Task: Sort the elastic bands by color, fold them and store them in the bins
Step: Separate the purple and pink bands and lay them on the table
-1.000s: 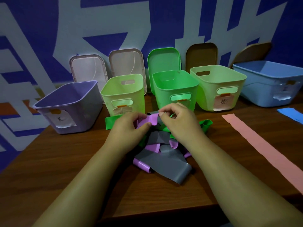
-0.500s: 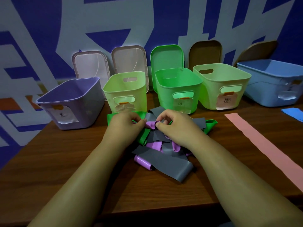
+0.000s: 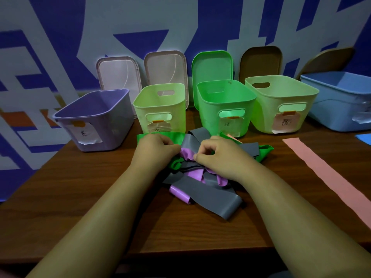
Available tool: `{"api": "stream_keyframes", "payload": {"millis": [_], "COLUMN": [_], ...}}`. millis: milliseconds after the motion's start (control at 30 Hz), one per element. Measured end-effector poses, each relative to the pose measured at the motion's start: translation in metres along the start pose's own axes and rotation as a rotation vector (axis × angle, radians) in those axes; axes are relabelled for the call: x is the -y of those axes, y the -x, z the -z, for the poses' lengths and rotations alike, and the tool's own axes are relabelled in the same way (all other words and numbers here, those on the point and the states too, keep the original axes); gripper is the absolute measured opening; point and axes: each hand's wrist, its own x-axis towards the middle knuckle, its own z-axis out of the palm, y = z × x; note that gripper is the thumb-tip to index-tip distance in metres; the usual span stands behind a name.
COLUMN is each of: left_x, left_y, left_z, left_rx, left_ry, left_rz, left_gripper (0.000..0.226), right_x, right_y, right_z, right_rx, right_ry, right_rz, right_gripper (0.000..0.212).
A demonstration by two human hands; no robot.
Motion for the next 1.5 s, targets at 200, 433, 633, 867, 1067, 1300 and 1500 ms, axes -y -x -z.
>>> {"api": "stream_keyframes", "payload": {"millis": [200,433,633,867,1067,1300,1500], "left_x": [0.008,-0.005,-0.004,0.004,0.002,0.000,0.001], "left_y": [-0.006,0.006,0.008,0.001,0.005,0.008,0.008], "left_z": [0.001,0.001,0.007,0.007,0.009,0.012,0.019], "left_rx": [-0.199,-0.191,0.107,0.105,0.041,0.052,0.060], "left_ry": [-0.136,-0.165,-0.150,-0.180,-0.232,-0.235,-0.277], "left_rz": [-0.165,-0.405,-0.675,-0.824,-0.884,-0.879,-0.861], "left_gripper": [0.020,0.015,0.009,0.015,0.010,0.008,0.005], "right_x": [0.001,0.004,0.009,0.009,0.009,0.003,-0.004], "right_y": [0.000,0.000,0.001,0.000,0.000,-0.006,-0.009], "right_z": [0.001,-0.001,0.002,0.002,0.002,0.004,0.011], "right_rx": [-0.024,-0.036,-0.028,-0.023,-0.034,-0.203,-0.416], "right_ry": [-0.101,-0.144,-0.145,-0.188,-0.211,-0.314,-0.334], "right_rz": [-0.041,-0.094,-0.156,-0.187,-0.201,-0.198,-0.183], "right_gripper": [0.017,0.016,0.020,0.018,0.019,0.022,0.019]}}
